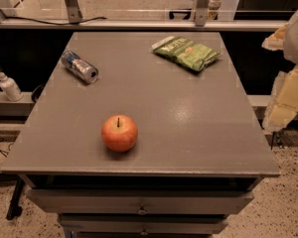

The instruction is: Pick green rice chip bag

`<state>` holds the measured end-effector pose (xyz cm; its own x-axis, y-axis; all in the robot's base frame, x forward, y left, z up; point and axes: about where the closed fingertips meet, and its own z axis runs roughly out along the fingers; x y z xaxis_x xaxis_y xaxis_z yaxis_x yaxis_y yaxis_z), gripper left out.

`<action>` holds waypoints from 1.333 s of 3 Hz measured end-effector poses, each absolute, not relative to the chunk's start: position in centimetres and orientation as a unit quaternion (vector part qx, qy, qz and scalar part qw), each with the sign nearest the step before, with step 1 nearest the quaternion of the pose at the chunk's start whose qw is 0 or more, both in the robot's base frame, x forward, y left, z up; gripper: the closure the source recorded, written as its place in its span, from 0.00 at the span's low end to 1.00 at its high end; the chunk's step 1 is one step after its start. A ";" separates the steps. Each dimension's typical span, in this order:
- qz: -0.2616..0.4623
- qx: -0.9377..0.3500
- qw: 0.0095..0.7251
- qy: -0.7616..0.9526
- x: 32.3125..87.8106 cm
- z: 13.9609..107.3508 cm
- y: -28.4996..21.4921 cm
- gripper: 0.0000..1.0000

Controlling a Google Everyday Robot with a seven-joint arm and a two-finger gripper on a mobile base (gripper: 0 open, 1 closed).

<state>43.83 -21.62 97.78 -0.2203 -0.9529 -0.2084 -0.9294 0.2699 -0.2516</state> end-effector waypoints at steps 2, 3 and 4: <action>-0.019 -0.598 0.188 0.779 46.6 98.0 -19.6 0.00; 0.004 -0.587 0.214 0.781 51.0 97.9 -16.7 0.00; 0.029 -0.560 0.247 0.790 55.6 98.2 -14.8 0.00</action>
Offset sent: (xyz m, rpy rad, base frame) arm 0.0646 0.0450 0.0000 0.1412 -0.0245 -0.0006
